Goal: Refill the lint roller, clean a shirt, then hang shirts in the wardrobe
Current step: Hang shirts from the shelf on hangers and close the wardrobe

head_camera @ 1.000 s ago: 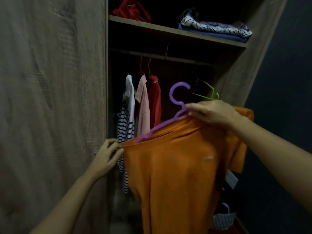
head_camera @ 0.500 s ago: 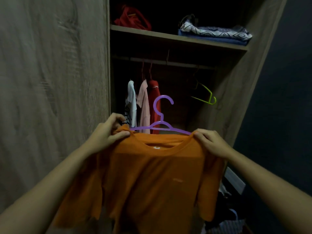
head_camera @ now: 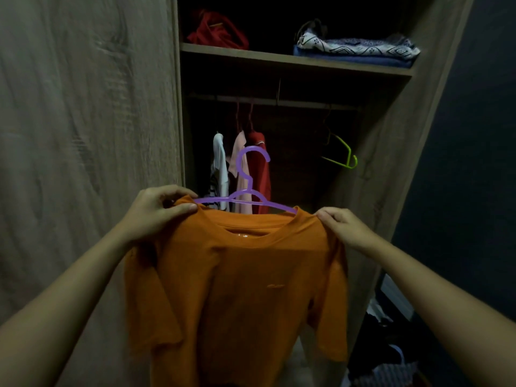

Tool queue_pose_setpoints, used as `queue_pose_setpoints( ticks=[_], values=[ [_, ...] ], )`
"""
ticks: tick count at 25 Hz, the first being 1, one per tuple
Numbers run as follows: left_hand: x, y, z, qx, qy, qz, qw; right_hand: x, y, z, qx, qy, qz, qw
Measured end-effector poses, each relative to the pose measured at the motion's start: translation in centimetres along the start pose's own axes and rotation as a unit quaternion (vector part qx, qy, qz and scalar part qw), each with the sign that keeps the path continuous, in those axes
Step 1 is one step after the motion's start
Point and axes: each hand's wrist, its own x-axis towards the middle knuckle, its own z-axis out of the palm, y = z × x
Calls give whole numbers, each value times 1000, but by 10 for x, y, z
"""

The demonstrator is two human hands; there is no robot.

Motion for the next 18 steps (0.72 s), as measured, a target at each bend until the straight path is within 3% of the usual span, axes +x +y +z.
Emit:
queue_pose_setpoints(
  ticks=[3, 5, 8, 10, 13, 16, 18],
  values=[
    [2, 12, 4, -2, -6, -5, 1000, 6, 4, 1, -11, 43, 46, 998],
    [6, 23, 17, 15, 12, -15, 1000, 10, 9, 4, -114, 123, 53, 984],
    [15, 39, 55, 62, 65, -47, 995, 12, 1, 18, -161, 213, -1, 964],
    [27, 50, 79, 106, 109, -55, 987, 19, -11, 25, -85, 213, -39, 973],
    [51, 66, 113, 130, 141, -81, 978, 45, -24, 37, 117, 140, 30, 983],
    [70, 83, 151, 136, 139, -77, 978, 75, -29, 37, 295, 55, 139, 944],
    [85, 88, 168, 135, 123, -72, 980, 95, -23, 26, 345, 43, 181, 920]
  ],
)
